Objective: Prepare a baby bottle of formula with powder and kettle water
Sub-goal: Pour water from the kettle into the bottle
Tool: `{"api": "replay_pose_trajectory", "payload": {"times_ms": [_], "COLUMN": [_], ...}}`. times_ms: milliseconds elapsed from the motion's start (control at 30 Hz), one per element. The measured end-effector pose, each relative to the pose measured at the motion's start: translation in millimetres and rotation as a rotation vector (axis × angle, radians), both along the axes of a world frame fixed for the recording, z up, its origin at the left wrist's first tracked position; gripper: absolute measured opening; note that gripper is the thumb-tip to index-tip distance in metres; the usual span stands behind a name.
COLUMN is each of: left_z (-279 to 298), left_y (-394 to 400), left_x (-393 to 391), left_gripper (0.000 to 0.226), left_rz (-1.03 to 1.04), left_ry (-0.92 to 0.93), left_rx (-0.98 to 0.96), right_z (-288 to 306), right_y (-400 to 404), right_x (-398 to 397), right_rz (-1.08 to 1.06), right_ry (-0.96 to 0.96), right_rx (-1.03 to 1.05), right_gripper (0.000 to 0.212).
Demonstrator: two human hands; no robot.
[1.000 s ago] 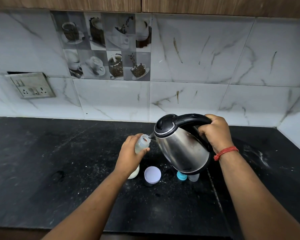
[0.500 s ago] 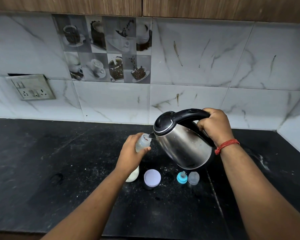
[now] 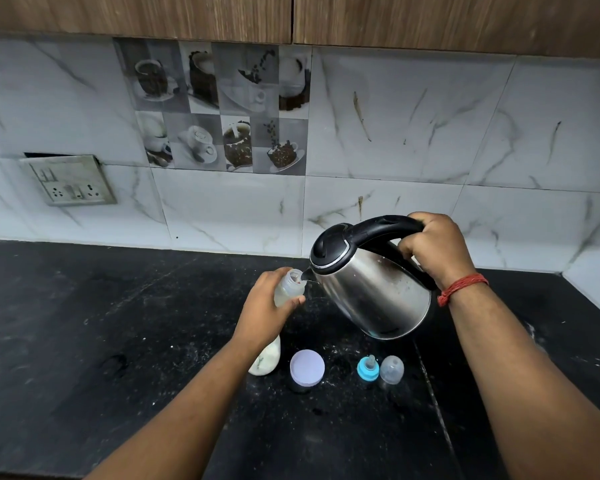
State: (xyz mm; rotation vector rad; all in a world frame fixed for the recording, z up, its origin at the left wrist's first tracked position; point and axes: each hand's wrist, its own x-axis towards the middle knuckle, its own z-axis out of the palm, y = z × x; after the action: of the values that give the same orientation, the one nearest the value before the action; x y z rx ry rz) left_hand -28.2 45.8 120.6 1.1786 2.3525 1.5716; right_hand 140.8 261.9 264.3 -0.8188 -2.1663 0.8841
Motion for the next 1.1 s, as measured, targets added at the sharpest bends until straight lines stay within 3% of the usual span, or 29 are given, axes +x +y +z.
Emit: {"api": "replay_pose_trajectory", "payload": {"times_ms": [1100], "left_z": [-7], "left_y": [27], "left_x": [-21], "left_gripper": [0.054], "left_rz": [0.008], "left_ry": [-0.017], "left_rx": [-0.021], "right_z": [-4], "right_y": [31], "right_x": [-30], "right_rz": [-0.015], "right_ry": [-0.034], "right_rx": [-0.028], "right_gripper": [0.022]}}
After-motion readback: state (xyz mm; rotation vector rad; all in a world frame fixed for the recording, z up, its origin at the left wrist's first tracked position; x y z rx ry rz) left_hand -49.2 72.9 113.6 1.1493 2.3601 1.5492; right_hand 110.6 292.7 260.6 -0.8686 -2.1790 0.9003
